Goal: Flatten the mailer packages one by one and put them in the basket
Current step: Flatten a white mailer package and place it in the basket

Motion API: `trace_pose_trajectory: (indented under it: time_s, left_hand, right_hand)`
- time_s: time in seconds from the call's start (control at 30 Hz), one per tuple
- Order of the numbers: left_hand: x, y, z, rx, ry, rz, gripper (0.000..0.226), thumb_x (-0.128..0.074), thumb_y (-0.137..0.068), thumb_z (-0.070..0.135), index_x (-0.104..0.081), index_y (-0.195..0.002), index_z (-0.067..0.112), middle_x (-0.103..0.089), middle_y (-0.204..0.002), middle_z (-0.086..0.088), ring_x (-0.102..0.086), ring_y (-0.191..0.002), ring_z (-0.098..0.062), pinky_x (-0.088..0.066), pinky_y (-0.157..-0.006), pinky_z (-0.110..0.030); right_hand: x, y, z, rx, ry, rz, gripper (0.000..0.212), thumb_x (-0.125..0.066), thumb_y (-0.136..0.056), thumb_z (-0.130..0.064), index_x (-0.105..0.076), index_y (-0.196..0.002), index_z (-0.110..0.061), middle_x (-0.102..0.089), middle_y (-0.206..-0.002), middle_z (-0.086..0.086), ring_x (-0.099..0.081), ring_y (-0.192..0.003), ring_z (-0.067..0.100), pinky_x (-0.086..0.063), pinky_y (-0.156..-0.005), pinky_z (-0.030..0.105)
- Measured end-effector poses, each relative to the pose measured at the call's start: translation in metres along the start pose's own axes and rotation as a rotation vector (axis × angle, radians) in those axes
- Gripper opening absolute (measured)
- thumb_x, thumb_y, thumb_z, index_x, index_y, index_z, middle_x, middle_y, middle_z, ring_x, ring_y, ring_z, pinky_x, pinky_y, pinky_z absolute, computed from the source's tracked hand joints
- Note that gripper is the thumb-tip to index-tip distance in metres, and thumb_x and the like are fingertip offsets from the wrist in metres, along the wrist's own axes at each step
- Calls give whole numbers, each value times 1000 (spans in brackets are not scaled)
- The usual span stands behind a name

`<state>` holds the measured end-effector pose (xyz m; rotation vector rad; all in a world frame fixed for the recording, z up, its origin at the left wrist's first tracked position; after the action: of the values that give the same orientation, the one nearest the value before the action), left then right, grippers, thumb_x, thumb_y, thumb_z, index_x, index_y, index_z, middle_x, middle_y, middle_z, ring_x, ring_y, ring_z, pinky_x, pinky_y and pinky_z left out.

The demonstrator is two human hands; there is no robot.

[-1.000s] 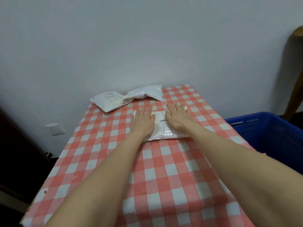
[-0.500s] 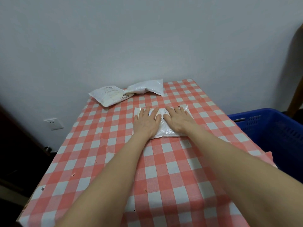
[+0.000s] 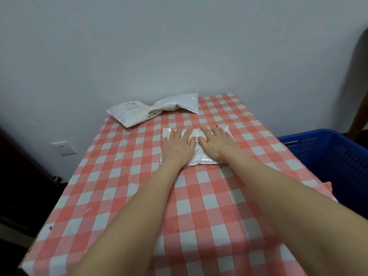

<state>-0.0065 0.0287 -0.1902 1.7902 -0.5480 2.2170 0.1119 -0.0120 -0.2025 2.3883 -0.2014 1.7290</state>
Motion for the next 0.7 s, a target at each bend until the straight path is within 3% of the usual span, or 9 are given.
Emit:
trace_pose_trajectory:
  time_s: [0.27, 0.37, 0.47, 0.7]
  left_hand:
    - [4, 0, 0, 11, 71, -79, 51, -15, -101, 43, -13, -151, 34, -11, -160, -1, -3, -148, -22, -7, -119, -48]
    - [24, -4, -5, 20, 123, 8, 51, -15, -102, 40, -15, -152, 28, -9, -160, -2, -4, -148, -20, -5, -119, -47]
    - [35, -7, -4, 22, 124, 75, 50, -16, -103, 37, -18, -152, 25, -11, -160, -1, -6, -148, -19, -7, -120, -44]
    - [16, -4, 13, -19, 39, -46, 48, -14, -102, 35, -20, -150, 33, -16, -159, 4, -7, -147, -21, -7, -118, -50]
  right_hand:
    - [6, 1, -1, 27, -148, -35, 60, -18, -100, -51, -8, -154, -29, -5, -162, 8, 1, -149, 25, -4, -120, 45]
    - [24, -2, 2, 9, -243, 69, 58, -20, -101, -47, -15, -154, -23, -6, -161, 5, -3, -149, 24, -10, -120, 47]
    - [39, -3, 0, -15, -160, 168, 57, -19, -101, -44, -15, -154, -22, -7, -161, 7, -2, -149, 26, -10, -120, 47]
    - [11, -2, -13, 2, -56, 13, 56, -14, -101, -41, -11, -154, -23, -8, -161, 9, 5, -148, 30, -3, -120, 48]
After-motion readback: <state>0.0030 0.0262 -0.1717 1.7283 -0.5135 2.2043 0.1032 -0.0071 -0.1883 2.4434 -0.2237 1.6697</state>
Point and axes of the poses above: each hand's wrist, its own y-axis away from the middle knuckle, its own x-axis out of the back of the hand, z = x × y, the point moved 10 cm from there along -y, towards the middle knuckle
